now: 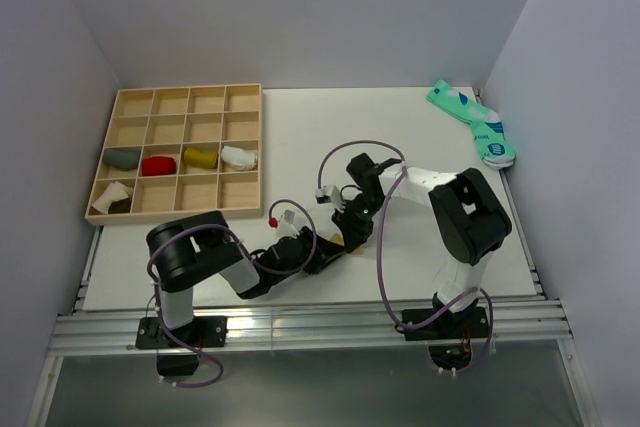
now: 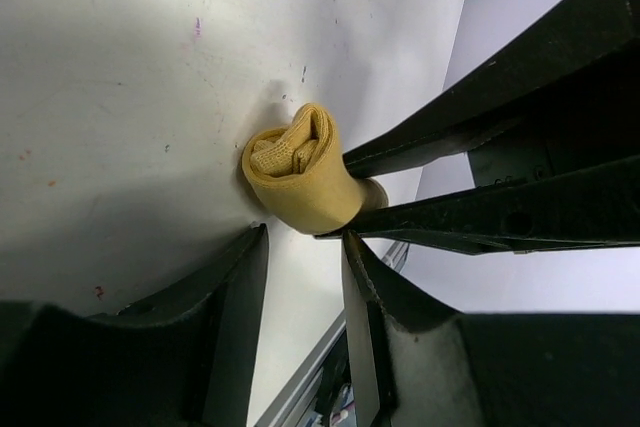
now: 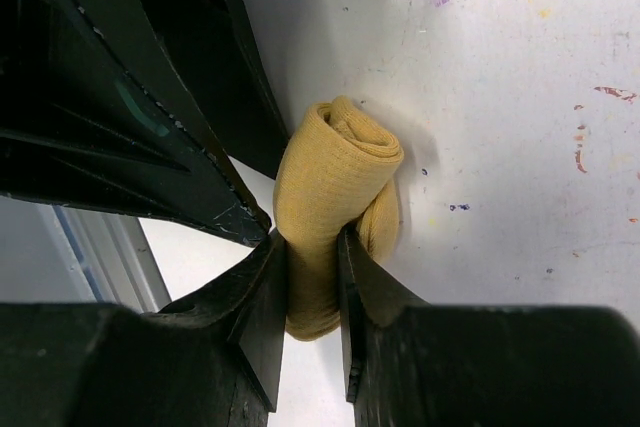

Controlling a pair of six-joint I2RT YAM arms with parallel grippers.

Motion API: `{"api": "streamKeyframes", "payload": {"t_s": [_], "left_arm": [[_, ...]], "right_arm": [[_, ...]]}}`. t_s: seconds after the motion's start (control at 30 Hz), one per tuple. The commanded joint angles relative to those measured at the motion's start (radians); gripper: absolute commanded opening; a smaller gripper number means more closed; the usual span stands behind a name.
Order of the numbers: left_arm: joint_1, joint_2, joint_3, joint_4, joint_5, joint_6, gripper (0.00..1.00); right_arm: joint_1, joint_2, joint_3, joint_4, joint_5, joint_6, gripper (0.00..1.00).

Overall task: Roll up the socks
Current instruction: Pick up the sock at the center of the board.

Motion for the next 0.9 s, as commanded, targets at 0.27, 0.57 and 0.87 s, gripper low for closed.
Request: {"api": "streamKeyframes", "payload": {"t_s": [0.27,0.57,0.87], "left_arm": [[-0.054,-0.021,0.036,-0.007,-0.248,-0.109,0.42],[-0.054,-0.125,0.065,-0.079,-0.317,-0.088,0.43],[-0.054,-0.226,0.05,-0.079,-0.362,-0.079,0.43]], "right_arm": [[-0.002,0.0,0.058,-0.102,-0.069,0.001,0.09],[-0.002,-0.083,0.126,-0.1,-0.085,0.064,0.08],[-0.002,-0.166,0.129,-0.045,-0.044,0.138,0.08]]}}
